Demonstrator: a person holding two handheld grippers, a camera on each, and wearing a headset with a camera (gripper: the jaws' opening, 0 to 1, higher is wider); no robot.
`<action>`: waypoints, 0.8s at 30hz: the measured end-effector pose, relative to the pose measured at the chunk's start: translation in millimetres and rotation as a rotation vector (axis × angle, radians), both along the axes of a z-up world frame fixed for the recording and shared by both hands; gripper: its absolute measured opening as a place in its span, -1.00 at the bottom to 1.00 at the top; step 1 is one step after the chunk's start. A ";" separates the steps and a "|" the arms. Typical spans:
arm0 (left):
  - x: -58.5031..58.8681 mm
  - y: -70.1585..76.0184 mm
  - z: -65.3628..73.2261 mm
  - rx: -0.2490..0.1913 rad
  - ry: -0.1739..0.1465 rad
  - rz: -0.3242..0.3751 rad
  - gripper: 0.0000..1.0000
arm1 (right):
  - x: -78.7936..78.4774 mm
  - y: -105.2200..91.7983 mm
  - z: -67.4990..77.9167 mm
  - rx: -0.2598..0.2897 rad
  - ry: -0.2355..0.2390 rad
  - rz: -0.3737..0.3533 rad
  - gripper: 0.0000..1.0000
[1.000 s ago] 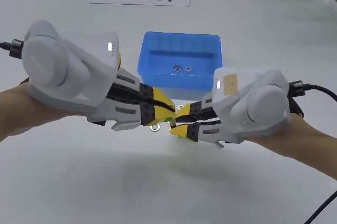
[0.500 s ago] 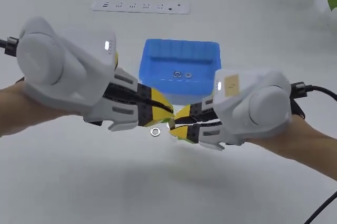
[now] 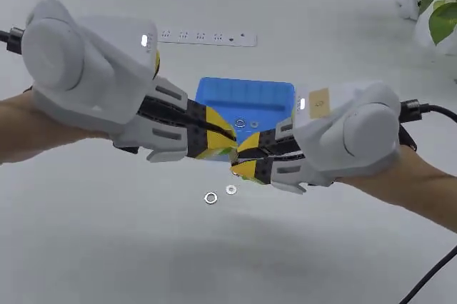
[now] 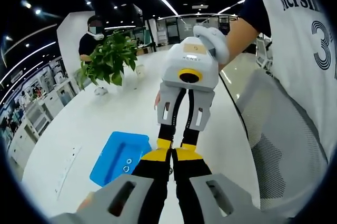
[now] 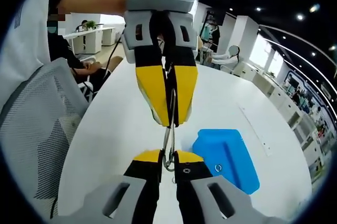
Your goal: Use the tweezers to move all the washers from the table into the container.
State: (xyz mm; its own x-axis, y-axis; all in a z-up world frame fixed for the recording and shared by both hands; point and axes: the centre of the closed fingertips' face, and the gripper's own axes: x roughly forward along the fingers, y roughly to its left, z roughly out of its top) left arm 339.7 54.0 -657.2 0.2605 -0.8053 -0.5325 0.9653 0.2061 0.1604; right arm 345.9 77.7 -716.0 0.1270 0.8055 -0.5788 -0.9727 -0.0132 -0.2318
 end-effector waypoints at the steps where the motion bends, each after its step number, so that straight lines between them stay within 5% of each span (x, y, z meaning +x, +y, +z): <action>1: 2.8 0.2 3.4 0.000 -0.003 0.000 -0.88 | 2.7 0.7 3.1 0.004 -0.004 -0.004 -0.80; 13: 30.6 3.7 24.0 0.014 -0.063 -0.021 -0.88 | 32.8 4.1 25.5 0.029 -0.062 -0.026 -0.80; 24: 65.0 9.6 19.6 0.017 -0.075 -0.021 -0.89 | 63.7 8.2 24.7 0.034 -0.082 -0.034 -0.80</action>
State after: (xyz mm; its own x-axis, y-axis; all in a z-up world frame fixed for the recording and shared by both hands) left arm 404.7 63.6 -637.6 0.2833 -0.8018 -0.5262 0.9545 0.1826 0.2357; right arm 409.6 85.9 -691.3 0.2004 0.8187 -0.5380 -0.9501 0.0286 -0.3105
